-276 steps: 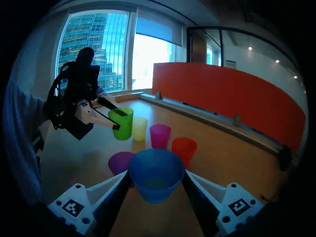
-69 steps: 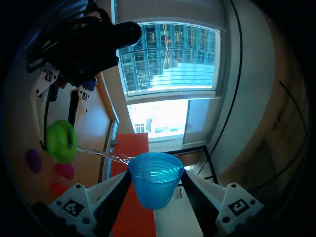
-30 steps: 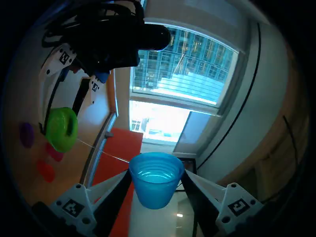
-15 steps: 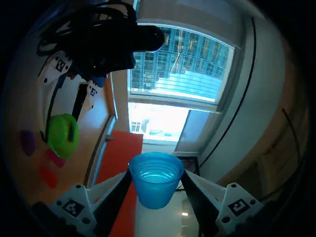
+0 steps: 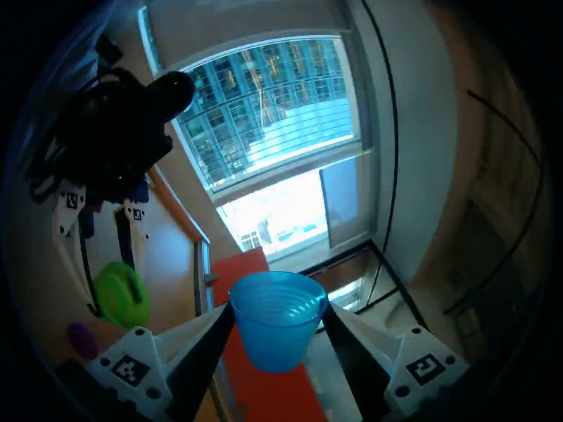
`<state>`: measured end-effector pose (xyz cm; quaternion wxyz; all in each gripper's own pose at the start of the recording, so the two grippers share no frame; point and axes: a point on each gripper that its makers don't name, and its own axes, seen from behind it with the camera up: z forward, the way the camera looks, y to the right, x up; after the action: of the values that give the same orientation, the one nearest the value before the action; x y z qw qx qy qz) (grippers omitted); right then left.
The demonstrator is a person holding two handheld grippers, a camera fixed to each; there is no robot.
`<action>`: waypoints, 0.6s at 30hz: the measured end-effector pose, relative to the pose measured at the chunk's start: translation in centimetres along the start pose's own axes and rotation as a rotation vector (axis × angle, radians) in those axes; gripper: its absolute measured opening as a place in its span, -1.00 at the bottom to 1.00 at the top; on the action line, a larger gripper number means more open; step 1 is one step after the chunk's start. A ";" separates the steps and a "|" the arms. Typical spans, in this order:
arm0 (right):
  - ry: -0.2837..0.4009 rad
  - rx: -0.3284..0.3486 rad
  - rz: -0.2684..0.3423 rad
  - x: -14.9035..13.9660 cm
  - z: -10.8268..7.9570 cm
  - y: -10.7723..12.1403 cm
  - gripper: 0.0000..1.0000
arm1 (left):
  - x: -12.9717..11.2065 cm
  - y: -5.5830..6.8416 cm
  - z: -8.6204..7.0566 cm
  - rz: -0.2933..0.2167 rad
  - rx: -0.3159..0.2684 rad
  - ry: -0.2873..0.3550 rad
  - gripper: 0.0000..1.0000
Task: Pour water
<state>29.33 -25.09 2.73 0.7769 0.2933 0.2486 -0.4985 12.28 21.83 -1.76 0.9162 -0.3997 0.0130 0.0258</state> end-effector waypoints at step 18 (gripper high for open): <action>0.048 0.086 0.658 2.5 -1.4 -2.1 0.80 | 0.6 -0.5 -0.2 0.019 0.014 0.003 0.70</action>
<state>28.27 -26.41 -0.37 0.8772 0.4020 0.1376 -0.2237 12.90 21.40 -1.52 0.9186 -0.3932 0.0185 0.0340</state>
